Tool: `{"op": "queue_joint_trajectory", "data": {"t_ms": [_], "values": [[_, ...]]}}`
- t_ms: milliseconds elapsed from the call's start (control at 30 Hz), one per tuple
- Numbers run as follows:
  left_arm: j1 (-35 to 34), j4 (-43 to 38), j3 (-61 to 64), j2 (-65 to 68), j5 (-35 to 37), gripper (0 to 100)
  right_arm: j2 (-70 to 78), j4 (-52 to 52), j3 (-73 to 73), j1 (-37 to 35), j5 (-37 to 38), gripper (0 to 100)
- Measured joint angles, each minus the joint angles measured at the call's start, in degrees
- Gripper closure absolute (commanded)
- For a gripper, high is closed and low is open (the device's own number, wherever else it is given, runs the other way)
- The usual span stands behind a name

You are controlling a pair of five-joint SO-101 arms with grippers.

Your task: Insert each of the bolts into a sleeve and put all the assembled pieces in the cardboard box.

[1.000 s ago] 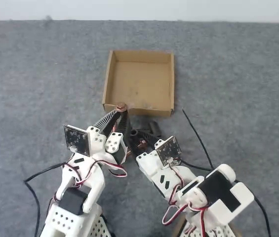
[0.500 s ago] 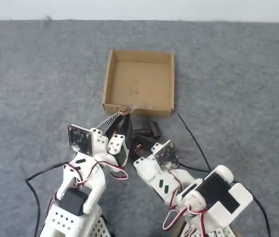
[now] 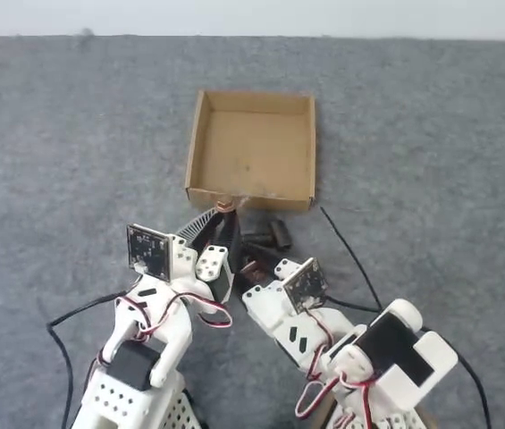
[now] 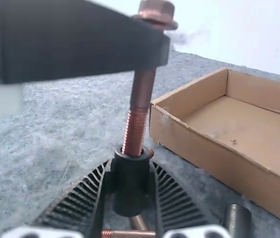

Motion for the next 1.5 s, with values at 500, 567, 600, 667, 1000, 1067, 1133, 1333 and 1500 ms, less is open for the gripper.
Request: {"op": "queue_joint_trajectory", "data": {"t_ms": [500, 567, 600, 667, 1000, 1067, 1133, 1333, 1500], "values": [[0.35, 5.8, -0.09, -0.09, 0.18, 99, 0.0, -1.23, 0.0, 0.09, 0.0, 99.2], [0.44, 6.07, -0.09, -0.09, 0.18, 99, 0.0, -2.81, 0.09, 0.09, 0.0, 99.2], [0.44, 6.07, -0.09, -0.09, 0.18, 99, 0.0, -3.43, 0.09, 0.09, 0.0, 99.2], [0.44, 6.59, -0.09, -0.35, 0.18, 99, 0.0, -4.13, 0.18, 0.09, 0.0, 99.2], [0.7, 9.41, -0.09, -0.09, 0.18, 98, 0.0, -4.84, 0.18, 1.58, 0.09, 99.2], [1.32, 9.49, -0.09, -0.09, 0.18, 98, 0.0, -4.84, 0.18, 1.58, 0.09, 99.2], [1.93, 9.49, -0.09, -0.09, 0.18, 98, 0.0, -4.84, 0.18, 1.58, 0.09, 99.2], [2.02, 9.49, -0.09, -0.09, 0.18, 98, 0.0, -5.1, 0.18, 1.67, 0.09, 99.2], [2.02, 9.49, -0.09, -0.09, 0.18, 93, 0.0, -5.1, 0.18, 2.02, 0.09, 99.2]]}}
